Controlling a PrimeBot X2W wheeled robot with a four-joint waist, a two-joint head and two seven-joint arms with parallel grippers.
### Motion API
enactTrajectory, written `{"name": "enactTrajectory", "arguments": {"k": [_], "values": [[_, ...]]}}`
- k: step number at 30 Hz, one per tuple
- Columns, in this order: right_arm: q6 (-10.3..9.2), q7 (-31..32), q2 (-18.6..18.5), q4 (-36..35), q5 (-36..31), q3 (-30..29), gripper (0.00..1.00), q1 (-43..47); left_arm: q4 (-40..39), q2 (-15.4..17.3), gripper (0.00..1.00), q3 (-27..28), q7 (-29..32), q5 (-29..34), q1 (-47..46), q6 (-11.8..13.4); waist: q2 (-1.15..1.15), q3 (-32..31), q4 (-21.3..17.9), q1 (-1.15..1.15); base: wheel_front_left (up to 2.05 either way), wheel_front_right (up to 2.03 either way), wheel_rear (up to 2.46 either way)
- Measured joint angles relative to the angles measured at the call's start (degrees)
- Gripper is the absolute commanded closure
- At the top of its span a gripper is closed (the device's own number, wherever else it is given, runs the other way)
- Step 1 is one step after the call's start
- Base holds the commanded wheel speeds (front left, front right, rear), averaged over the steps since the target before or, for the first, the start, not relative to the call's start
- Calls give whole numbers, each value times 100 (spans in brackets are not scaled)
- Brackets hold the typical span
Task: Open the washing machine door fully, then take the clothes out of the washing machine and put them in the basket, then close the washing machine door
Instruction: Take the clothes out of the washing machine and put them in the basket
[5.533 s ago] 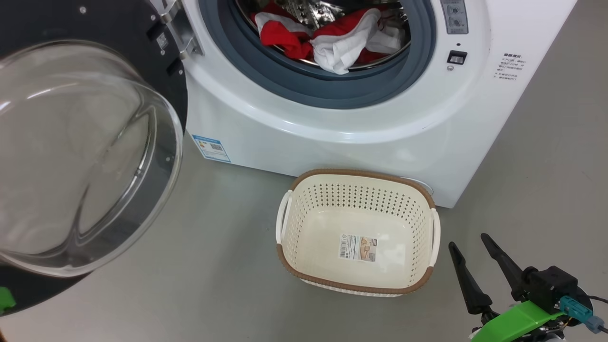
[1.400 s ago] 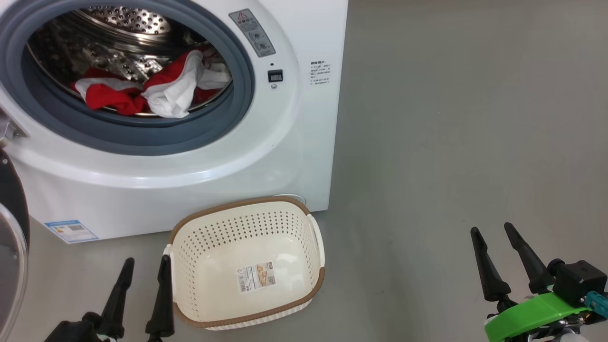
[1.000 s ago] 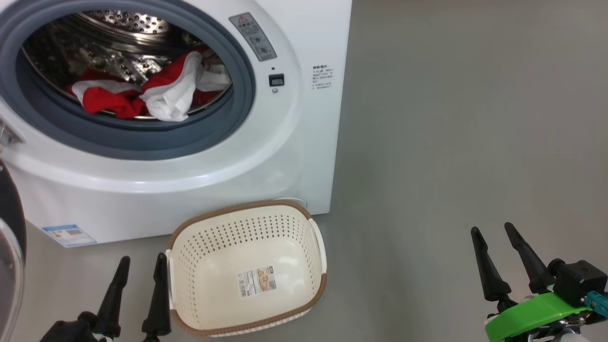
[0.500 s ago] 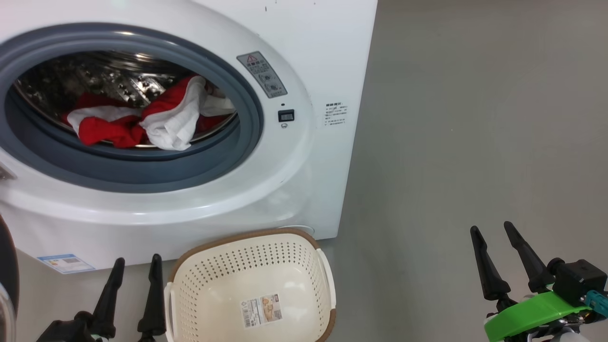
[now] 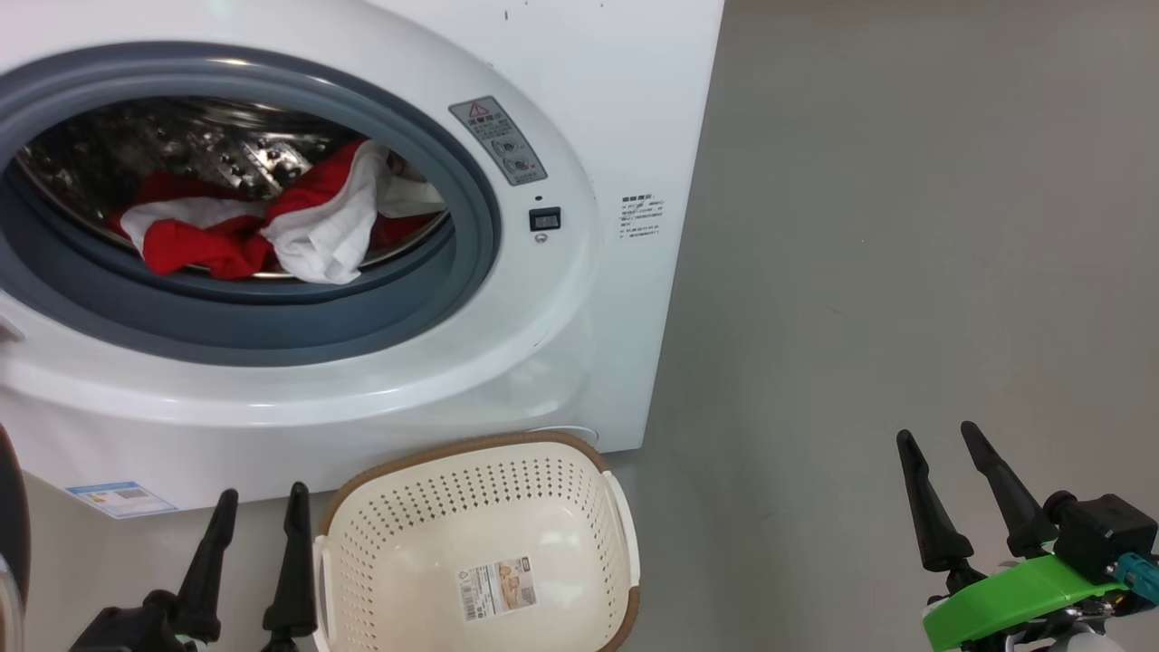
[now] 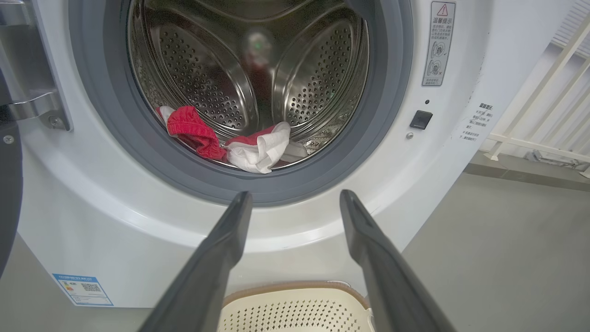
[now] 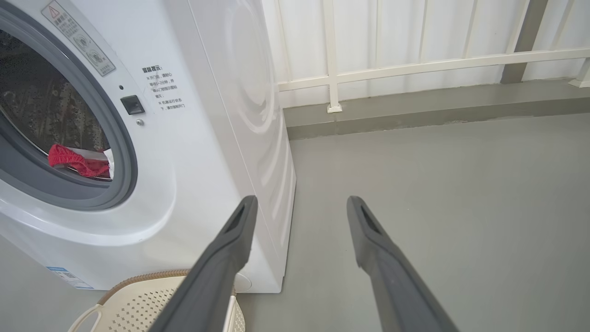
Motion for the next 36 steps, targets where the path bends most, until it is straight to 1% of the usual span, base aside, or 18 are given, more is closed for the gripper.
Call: {"name": "enactTrajectory", "arguments": {"k": [8,13,16,21,27,29,36], "values": [[0,0,2,1,0,5,0,-69,114,-3,0,-2,0,0,-116,0,0,75,-34,0,0,0,0],[0,0,3,-4,0,10,0,-221,267,-11,0,-44,0,24,-426,0,0,187,-78,0,0,0,0],[0,0,4,-24,0,16,0,-253,387,-19,0,-29,0,116,-704,0,0,269,-105,0,0,0,0],[0,0,5,-56,1,30,0,-319,858,-31,0,-32,0,410,-1543,0,0,498,-153,0,0,0,0],[0,0,69,-85,2,42,0,-560,1863,35,0,-71,0,520,-2499,0,0,774,-252,0,0,0,0],[0,0,114,-91,2,44,0,-614,2218,98,0,-76,0,642,-2836,0,0,877,-298,0,0,0,0],[0,-1,214,-113,7,29,0,-790,3481,369,0,-25,0,748,-4113,37,0,1257,-482,0,0,0,0]]}}
